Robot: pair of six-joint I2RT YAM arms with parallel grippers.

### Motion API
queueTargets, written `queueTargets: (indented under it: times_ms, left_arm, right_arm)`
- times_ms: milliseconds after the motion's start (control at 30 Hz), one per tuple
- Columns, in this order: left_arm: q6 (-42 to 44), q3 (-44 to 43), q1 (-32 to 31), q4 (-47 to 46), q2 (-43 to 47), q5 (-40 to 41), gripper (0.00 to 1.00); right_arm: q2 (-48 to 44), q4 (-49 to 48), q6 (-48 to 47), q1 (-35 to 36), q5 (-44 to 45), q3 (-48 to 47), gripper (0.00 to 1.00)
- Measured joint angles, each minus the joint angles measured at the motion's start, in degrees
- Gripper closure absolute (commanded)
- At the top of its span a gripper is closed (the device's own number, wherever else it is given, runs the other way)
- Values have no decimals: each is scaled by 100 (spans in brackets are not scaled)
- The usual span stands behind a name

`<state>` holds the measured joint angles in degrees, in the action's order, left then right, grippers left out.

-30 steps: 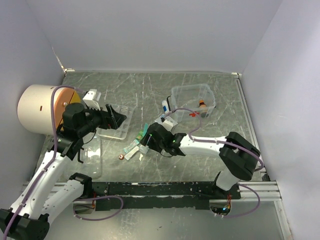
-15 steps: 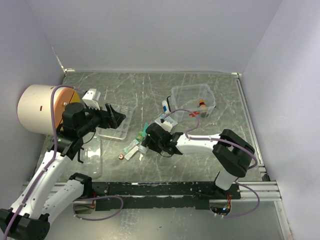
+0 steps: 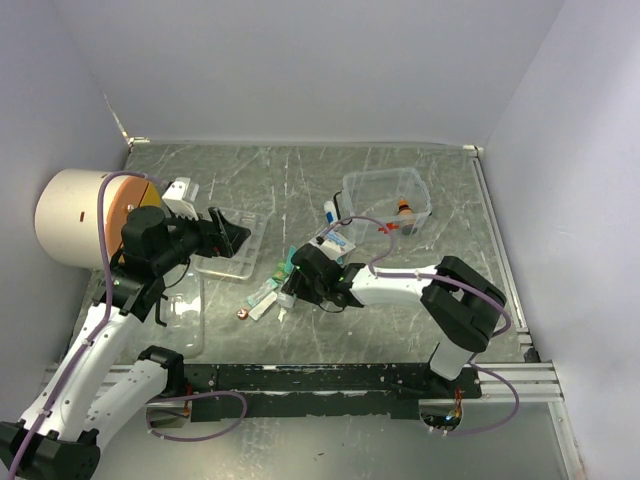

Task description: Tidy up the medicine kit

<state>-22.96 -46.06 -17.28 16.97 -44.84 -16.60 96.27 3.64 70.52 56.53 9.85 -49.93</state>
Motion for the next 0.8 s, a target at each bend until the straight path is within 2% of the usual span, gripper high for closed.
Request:
queueTargets:
  times_ms: [267, 467, 600, 800]
  left_arm:
    - [-2, 0, 22, 2, 7, 2, 4]
    - [-2, 0, 22, 4, 22, 7, 4]
    - [-2, 0, 26, 9, 37, 11, 5]
    - [-48, 0, 26, 216, 114, 90, 7]
  right_arm:
    - [-122, 105, -570, -66, -192, -57, 61]
    - [-1051, 490, -1543, -232, -282, -275, 60]
    - [-1703, 717, -2210, -671, -341, -549, 60]
    - [-2205, 1611, -3373, -1768, -17, -1473, 59]
